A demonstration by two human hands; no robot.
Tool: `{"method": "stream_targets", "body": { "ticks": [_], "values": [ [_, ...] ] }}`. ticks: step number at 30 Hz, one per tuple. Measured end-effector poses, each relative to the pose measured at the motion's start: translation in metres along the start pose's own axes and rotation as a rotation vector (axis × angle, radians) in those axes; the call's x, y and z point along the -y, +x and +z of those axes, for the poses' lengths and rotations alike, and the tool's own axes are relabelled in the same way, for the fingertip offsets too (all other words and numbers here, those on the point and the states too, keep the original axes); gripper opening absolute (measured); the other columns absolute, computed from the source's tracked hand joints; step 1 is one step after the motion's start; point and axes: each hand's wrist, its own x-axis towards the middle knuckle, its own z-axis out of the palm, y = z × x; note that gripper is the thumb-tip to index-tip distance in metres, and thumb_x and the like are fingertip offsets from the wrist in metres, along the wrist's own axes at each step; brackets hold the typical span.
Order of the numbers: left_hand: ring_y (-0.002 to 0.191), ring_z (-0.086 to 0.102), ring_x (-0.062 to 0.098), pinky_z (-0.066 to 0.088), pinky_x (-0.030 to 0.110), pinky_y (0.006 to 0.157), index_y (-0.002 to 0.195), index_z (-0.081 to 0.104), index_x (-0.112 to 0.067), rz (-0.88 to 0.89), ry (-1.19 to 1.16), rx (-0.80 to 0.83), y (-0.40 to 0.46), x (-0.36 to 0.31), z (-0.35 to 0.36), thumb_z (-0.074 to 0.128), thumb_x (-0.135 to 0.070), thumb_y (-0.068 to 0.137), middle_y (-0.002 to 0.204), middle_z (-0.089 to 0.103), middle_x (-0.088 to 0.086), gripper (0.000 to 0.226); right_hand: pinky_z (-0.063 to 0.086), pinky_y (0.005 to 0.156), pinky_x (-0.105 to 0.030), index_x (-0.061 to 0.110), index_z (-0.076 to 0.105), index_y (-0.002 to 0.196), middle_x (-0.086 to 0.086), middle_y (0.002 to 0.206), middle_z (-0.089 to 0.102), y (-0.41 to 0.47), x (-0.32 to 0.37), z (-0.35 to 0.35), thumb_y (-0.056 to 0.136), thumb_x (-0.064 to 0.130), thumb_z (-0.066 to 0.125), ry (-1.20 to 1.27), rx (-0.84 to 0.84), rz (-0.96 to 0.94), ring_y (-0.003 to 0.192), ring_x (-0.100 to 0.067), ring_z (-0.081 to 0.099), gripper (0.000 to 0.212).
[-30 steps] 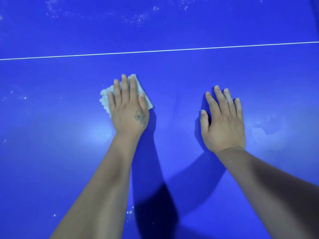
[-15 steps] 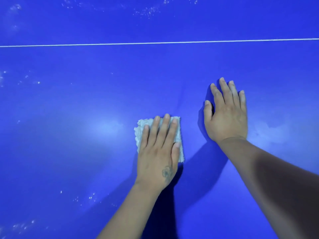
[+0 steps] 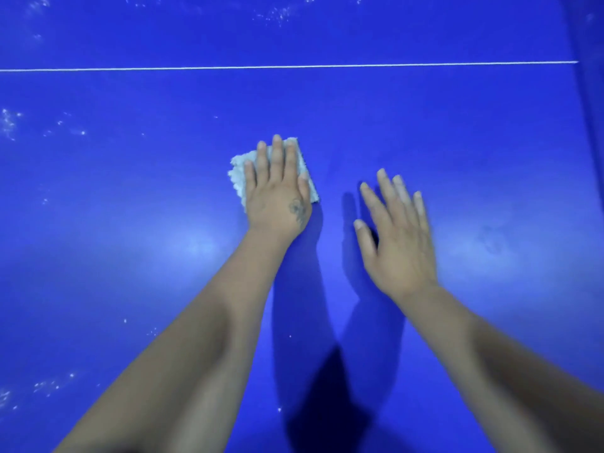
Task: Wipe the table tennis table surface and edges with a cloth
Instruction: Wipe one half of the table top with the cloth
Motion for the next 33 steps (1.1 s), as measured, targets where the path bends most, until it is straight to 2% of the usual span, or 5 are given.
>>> {"method": "stream_targets", "body": {
  "ticks": [9,13,19,23,33],
  "values": [
    [0.167,-0.001,0.024,0.008,0.054,0.134,0.173,0.009,-0.02,0.264,0.035,0.033,-0.119,-0.015,0.008,0.017,-0.038,0.116,0.181,0.007,0.0,0.06,0.014,0.132,-0.05,0.018,0.039,0.163,0.002,0.175,0.022,-0.054,0.017,0.017,0.108,0.037,0.035,-0.093,0.068,0.088,0.164,-0.021,0.014,0.059],
    [0.167,-0.001,0.022,0.009,0.057,0.133,0.173,0.011,-0.022,0.221,0.045,0.06,-0.151,0.03,-0.005,0.026,-0.036,0.116,0.18,0.008,-0.003,0.061,0.015,0.132,-0.05,0.017,0.041,0.162,0.001,0.175,0.024,-0.055,0.015,0.017,0.107,0.036,0.036,-0.071,0.044,0.082,0.163,-0.022,0.016,0.058],
    [0.167,0.003,0.025,0.005,0.057,0.134,0.173,0.013,-0.021,0.009,0.034,0.003,-0.111,0.075,-0.013,0.015,-0.04,0.115,0.18,0.011,0.0,0.06,0.015,0.132,-0.05,0.017,0.04,0.162,0.001,0.175,0.024,-0.054,0.016,0.018,0.107,0.036,0.035,-0.084,0.036,0.084,0.163,-0.022,0.015,0.058],
    [0.167,0.003,0.029,0.003,0.057,0.133,0.173,0.012,-0.02,-0.078,-0.014,-0.041,-0.067,0.049,-0.005,0.013,-0.042,0.114,0.18,0.011,0.002,0.063,0.015,0.132,-0.05,0.018,0.04,0.162,0.002,0.174,0.025,-0.053,0.016,0.017,0.107,0.035,0.037,-0.081,0.027,0.087,0.163,-0.022,0.015,0.058],
    [0.167,-0.002,0.025,0.009,0.055,0.132,0.173,0.007,-0.019,0.209,0.011,0.016,-0.129,-0.019,0.009,0.018,-0.039,0.116,0.181,0.005,0.001,0.061,0.016,0.131,-0.05,0.018,0.041,0.161,0.002,0.174,0.027,-0.054,0.019,0.018,0.108,0.034,0.036,-0.066,0.027,0.107,0.163,-0.021,0.016,0.055]
  ]
}}
